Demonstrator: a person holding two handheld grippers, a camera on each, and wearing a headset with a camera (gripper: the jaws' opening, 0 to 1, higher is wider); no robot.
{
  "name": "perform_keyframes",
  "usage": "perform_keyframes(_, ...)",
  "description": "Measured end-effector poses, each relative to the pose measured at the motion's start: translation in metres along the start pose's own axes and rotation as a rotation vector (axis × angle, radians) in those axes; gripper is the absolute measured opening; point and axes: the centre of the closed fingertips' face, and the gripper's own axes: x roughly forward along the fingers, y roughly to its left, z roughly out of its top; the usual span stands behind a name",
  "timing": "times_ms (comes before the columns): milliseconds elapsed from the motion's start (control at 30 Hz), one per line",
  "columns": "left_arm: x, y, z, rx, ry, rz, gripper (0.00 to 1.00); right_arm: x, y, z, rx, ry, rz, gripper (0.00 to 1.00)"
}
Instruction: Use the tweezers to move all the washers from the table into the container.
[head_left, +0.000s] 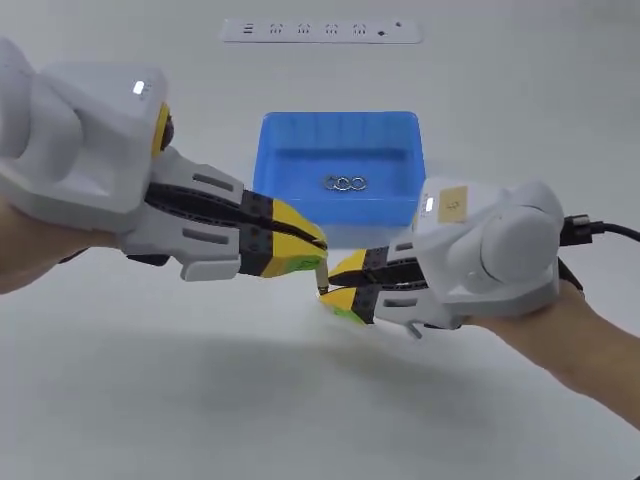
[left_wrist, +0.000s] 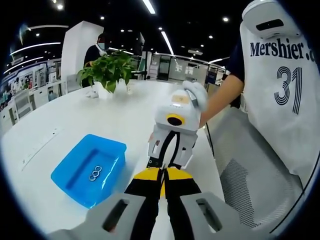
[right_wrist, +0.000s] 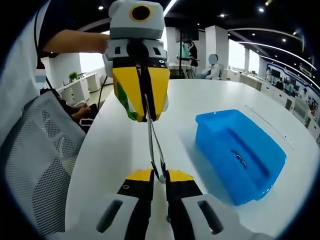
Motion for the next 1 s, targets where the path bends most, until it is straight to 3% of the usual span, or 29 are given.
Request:
perform_keyframes(367,0.0018,0.0033,-0.0004,-0.015,-0.001,0.001,0.06,0.0004,-0.0007,-0.0016,0.011,0.002,0.002,0.10)
perform_keyframes(533,0.0030,0.0028,-0.0010,-0.025,-0.004,-0.007,0.06,0.0023,-0.0012,-0.0018,0.033,0.000,0.026,0.11)
perform_keyframes(1000,0.0026,0.0060,-0.0051,-0.021,0.014,-0.010,0.06,0.0035,0.0004,-0.0006,-0.003,0.000,0.047,0.10)
